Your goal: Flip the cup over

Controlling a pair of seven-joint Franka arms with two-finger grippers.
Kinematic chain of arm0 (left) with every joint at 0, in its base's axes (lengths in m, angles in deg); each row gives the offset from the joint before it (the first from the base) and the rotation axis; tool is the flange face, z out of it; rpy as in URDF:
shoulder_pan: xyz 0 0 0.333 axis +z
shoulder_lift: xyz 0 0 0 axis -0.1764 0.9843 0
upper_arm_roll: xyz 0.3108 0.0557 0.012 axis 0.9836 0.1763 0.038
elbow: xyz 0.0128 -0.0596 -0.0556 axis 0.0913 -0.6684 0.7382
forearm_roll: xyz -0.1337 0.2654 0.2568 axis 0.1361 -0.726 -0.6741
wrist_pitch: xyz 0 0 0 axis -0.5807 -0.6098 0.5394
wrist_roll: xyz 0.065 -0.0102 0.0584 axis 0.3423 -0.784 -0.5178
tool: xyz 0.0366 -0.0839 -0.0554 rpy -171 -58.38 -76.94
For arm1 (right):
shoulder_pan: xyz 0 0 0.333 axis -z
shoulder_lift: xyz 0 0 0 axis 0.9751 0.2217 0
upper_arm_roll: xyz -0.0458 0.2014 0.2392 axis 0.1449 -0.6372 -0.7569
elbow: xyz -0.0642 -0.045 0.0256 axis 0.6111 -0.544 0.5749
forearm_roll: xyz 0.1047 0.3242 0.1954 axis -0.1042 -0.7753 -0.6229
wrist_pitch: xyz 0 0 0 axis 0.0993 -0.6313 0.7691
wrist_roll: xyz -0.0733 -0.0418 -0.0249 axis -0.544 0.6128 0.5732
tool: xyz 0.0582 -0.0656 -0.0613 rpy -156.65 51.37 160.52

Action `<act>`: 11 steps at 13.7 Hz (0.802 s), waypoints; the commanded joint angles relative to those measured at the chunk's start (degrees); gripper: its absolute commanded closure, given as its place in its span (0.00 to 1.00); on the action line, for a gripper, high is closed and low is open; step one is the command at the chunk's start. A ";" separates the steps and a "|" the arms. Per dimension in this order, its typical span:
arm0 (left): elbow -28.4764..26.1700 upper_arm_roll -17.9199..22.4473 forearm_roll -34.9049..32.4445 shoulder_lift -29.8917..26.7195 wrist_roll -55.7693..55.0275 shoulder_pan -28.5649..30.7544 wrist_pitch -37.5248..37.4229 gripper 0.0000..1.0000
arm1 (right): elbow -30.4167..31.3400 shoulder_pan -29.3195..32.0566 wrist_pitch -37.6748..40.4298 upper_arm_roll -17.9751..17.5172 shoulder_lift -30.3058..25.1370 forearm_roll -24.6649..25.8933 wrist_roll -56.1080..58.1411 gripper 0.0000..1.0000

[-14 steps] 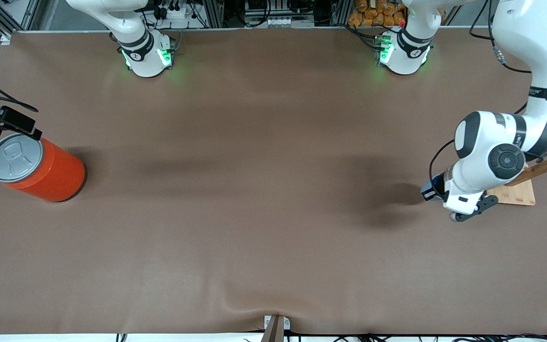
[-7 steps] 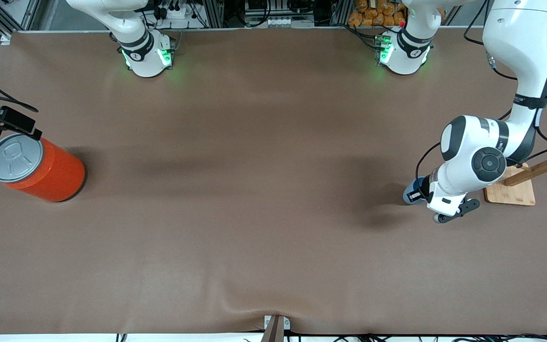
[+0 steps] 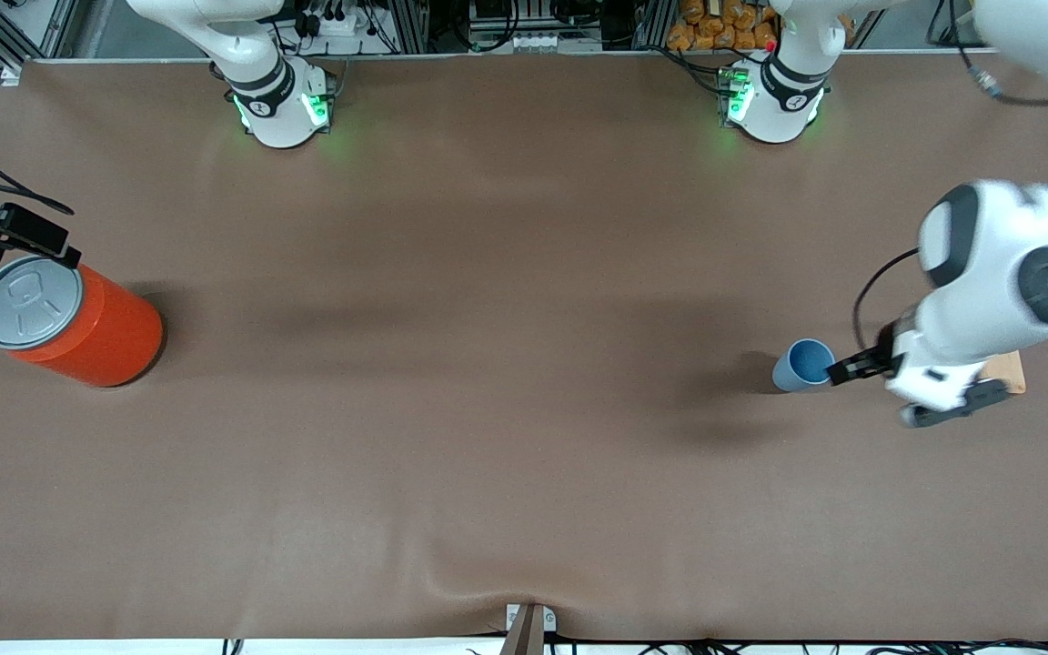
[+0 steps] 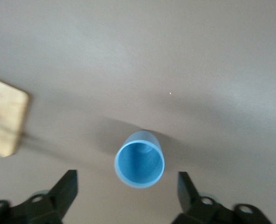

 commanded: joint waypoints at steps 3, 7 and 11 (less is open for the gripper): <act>8.64 0.24 0.39 -6.40 6.35 1.79 -9.81 0.00 | -0.66 0.42 0.31 -0.21 0.17 -0.78 -0.70 0.00; 8.38 -0.37 1.09 -11.33 14.18 5.12 -14.90 0.00 | -0.75 0.42 0.31 -0.21 0.17 -0.69 -0.70 0.00; 5.75 -0.55 2.32 -16.25 14.45 4.43 -16.32 0.00 | -0.84 0.50 1.10 -0.12 -0.09 0.71 0.18 0.00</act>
